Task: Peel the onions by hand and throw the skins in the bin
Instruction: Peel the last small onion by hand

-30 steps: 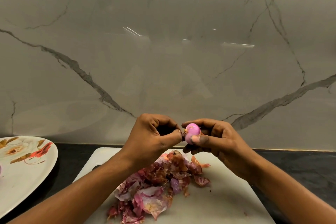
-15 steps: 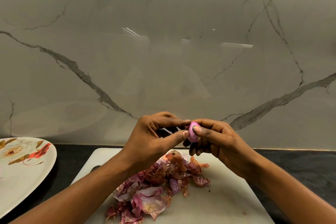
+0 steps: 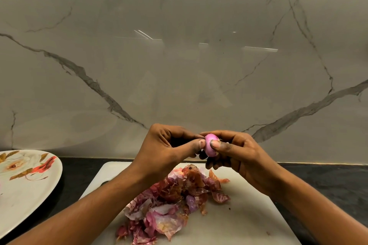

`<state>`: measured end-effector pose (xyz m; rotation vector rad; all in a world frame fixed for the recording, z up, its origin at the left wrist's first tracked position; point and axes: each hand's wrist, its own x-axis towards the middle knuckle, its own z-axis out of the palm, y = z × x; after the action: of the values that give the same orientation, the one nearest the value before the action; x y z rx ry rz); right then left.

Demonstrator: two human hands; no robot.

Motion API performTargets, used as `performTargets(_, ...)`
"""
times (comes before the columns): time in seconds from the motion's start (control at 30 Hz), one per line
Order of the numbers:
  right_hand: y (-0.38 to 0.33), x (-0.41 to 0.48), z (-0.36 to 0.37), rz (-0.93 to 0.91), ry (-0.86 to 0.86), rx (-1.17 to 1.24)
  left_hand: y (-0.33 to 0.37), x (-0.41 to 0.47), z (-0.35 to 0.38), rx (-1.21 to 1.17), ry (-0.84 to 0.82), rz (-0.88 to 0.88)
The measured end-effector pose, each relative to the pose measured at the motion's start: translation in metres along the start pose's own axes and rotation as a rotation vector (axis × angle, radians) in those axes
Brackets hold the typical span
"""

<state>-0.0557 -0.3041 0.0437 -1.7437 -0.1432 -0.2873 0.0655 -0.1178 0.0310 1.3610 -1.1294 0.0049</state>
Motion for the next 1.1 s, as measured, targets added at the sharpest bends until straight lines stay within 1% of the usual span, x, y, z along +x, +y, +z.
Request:
performTargets(0.13,0.002,-0.001,-0.001,-0.003,-0.006,-0.017,0.001,0.0,-0.001,-0.018,0.012,-0.038)
performTargets(0.27,0.003,-0.001,0.0,-0.007,-0.015,-0.035,0.001,-0.002,0.001,0.037,0.022,-0.057)
performTargets(0.37,0.003,-0.001,0.001,-0.019,-0.032,-0.047,0.0,0.0,0.004,0.017,0.081,-0.126)
performTargets(0.43,0.002,-0.001,0.002,-0.03,-0.003,-0.059,0.001,0.003,0.002,-0.017,0.124,-0.184)
performTargets(0.5,0.002,-0.001,0.001,-0.041,0.043,-0.066,0.0,0.005,-0.001,-0.028,0.134,-0.215)
performTargets(0.67,0.003,0.0,-0.001,-0.082,0.076,-0.096,-0.002,0.004,-0.002,0.051,0.09,-0.218)
performTargets(0.87,0.007,-0.001,-0.002,-0.096,0.094,-0.344,-0.004,0.003,-0.003,0.093,-0.021,-0.233)
performTargets(1.0,0.01,0.0,-0.003,-0.131,0.1,-0.428,0.0,0.002,-0.004,0.055,-0.022,-0.205)
performTargets(1.1,0.012,0.001,-0.005,-0.156,0.093,-0.436,0.004,0.0,-0.003,0.024,-0.007,-0.178)
